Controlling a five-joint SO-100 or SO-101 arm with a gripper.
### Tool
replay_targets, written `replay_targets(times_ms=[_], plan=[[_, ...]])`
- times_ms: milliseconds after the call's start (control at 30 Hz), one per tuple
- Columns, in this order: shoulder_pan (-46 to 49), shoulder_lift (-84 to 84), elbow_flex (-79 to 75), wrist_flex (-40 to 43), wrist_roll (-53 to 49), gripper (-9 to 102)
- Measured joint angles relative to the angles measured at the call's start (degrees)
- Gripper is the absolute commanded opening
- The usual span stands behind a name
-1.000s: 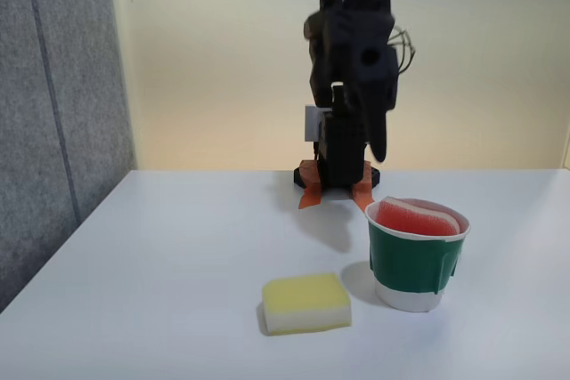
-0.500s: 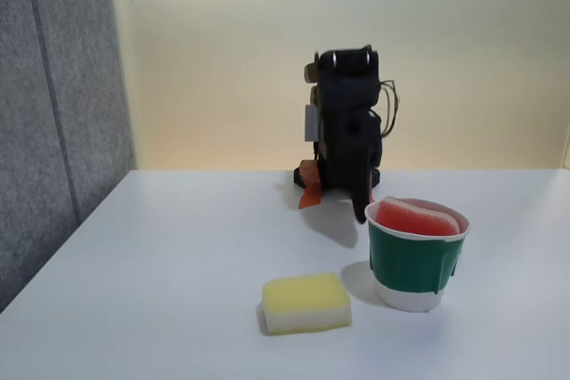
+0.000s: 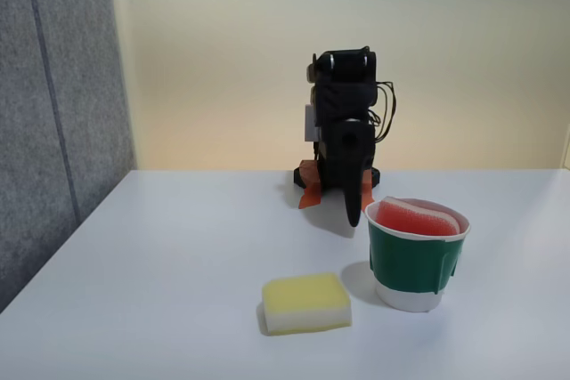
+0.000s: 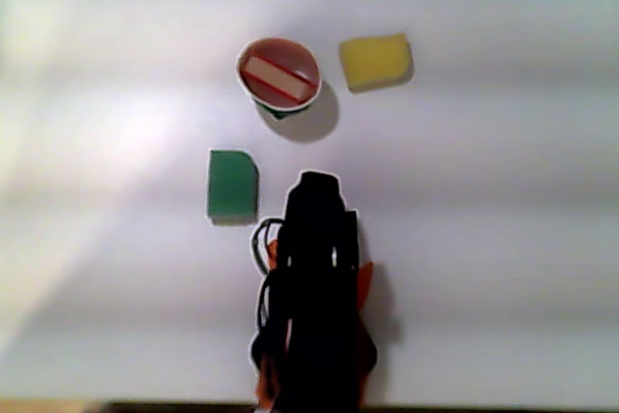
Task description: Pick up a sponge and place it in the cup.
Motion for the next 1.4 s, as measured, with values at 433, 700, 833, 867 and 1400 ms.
replay_targets(times_ms=[433,700,833,867,1400], plan=[[1.32,0.09,0.00,0.00,2.55,0],[1.32,0.09,0.00,0.00,2.55,4],[1.32,0.09,0.00,0.00,2.55,4],[1.32,0.09,0.00,0.00,2.55,4],[1.32,0.09,0.00,0.00,2.55,4]])
